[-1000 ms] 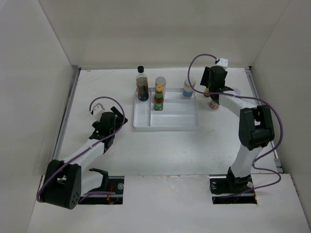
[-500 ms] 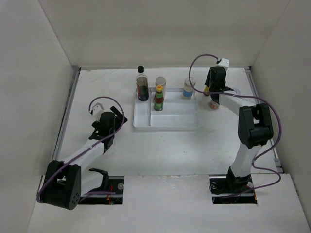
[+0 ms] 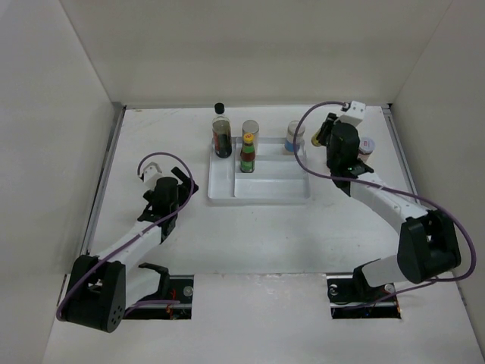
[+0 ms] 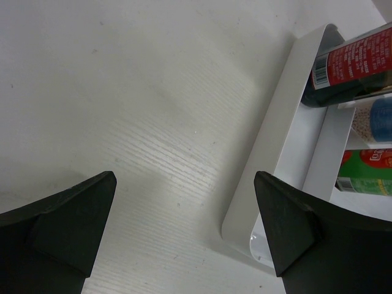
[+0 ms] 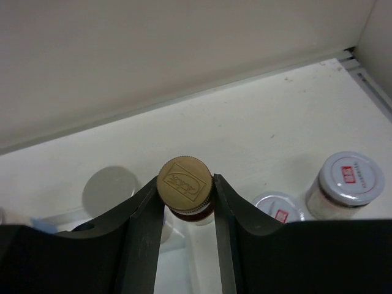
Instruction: Organize the condiment bottles
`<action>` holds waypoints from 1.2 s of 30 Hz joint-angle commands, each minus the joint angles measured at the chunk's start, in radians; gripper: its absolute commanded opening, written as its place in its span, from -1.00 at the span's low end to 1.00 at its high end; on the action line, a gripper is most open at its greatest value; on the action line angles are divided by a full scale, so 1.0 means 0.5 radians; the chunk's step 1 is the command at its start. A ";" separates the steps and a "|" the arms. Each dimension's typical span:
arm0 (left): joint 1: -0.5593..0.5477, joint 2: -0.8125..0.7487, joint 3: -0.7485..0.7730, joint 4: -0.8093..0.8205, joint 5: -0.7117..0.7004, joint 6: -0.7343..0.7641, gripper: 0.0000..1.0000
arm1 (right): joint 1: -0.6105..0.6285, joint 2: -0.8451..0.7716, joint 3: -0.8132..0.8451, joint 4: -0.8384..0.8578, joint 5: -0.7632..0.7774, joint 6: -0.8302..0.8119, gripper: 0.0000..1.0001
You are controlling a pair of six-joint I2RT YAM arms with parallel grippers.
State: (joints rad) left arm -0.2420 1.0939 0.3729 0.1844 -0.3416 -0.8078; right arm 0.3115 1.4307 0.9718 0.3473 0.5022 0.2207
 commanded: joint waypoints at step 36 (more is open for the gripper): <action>0.041 -0.034 -0.034 0.134 0.088 -0.010 1.00 | 0.352 -0.149 -0.299 0.192 0.100 0.172 0.67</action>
State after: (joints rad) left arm -0.2295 1.0836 0.3599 0.2066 -0.3061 -0.8078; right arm 0.5270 1.4441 0.8310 0.3595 0.4984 0.3035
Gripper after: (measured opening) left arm 0.997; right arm 0.826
